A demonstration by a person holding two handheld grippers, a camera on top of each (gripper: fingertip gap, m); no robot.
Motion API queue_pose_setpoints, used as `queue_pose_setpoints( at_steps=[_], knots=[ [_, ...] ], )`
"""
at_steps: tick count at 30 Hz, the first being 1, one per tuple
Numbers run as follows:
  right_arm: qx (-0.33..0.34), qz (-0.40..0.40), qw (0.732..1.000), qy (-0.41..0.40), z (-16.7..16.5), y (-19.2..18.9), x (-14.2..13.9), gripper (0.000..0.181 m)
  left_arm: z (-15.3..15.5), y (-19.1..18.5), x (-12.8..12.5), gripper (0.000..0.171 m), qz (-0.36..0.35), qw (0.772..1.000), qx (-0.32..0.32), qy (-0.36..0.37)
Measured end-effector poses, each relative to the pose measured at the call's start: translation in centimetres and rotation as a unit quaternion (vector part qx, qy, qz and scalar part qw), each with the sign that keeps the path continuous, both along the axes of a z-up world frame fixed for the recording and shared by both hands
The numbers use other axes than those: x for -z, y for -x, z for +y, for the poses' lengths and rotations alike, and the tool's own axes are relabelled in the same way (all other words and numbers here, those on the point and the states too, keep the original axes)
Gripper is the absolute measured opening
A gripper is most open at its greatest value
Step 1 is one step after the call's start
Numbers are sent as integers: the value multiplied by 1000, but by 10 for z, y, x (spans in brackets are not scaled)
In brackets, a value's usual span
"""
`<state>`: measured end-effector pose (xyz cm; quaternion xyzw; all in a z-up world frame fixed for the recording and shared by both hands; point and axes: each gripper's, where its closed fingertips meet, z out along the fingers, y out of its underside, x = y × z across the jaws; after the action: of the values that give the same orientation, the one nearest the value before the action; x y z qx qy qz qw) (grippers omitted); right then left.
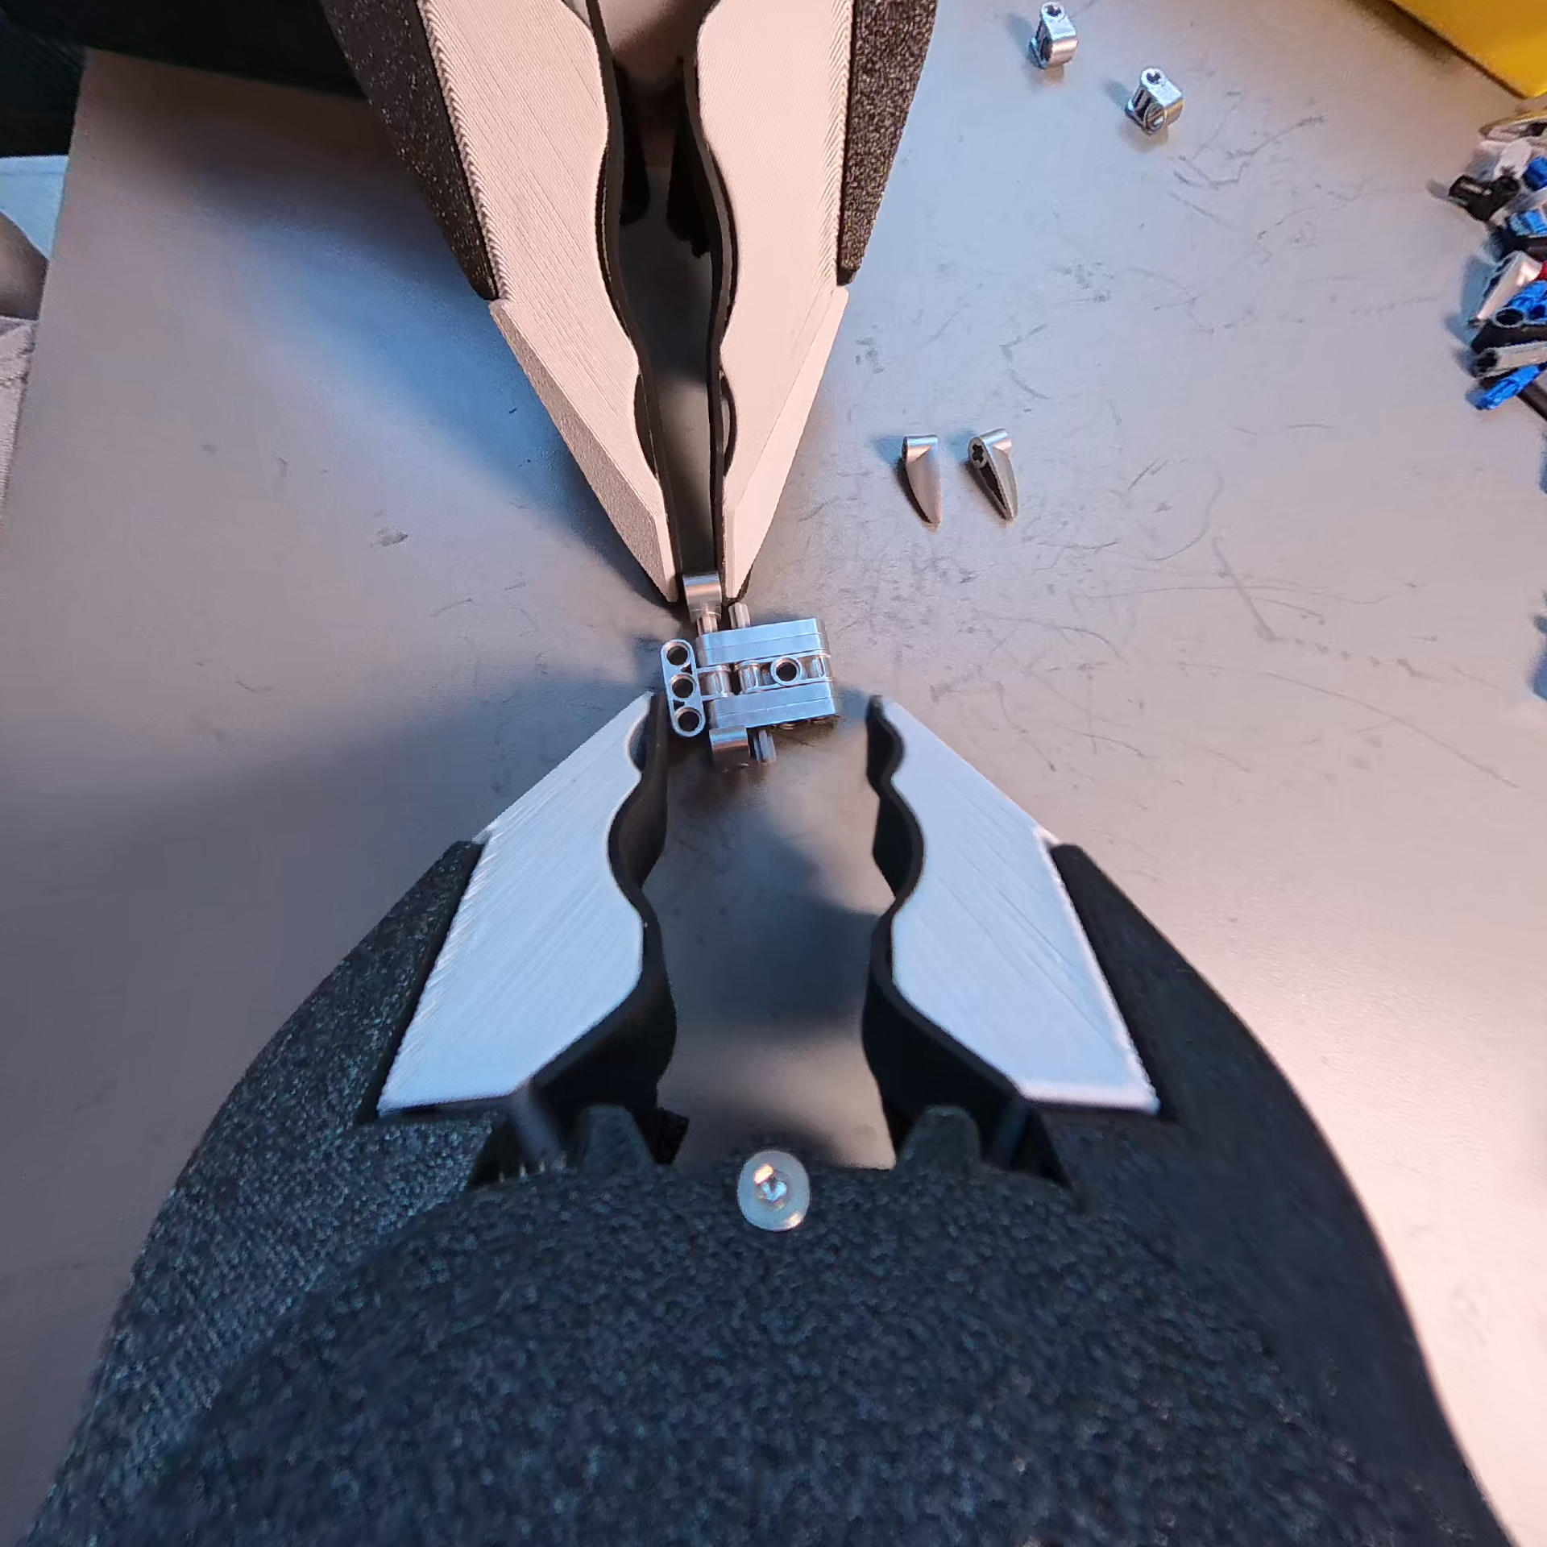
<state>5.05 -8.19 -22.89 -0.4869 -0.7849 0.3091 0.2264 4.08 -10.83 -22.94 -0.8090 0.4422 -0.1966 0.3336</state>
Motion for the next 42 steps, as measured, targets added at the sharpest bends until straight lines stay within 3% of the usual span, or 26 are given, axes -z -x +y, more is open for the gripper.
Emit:
queue_pose_setpoints(
  at_steps=[3,7,11,42],
  knots=[
    [-4,1,1000,3,4,-6,-4,52,0,0,0,6,2,1000,0,-3],
    [-13,-4,1000,5,7,-17,-10,23,0,0,0,7,3,1000,-1,-5],
    [-25,-20,999,3,3,-20,-2,13,0,1,0,7,5,1000,-1,-7],
    [-19,-12,1000,-10,1,-14,0,1,-1,6,0,0,6,999,-37,21]
  ],
)
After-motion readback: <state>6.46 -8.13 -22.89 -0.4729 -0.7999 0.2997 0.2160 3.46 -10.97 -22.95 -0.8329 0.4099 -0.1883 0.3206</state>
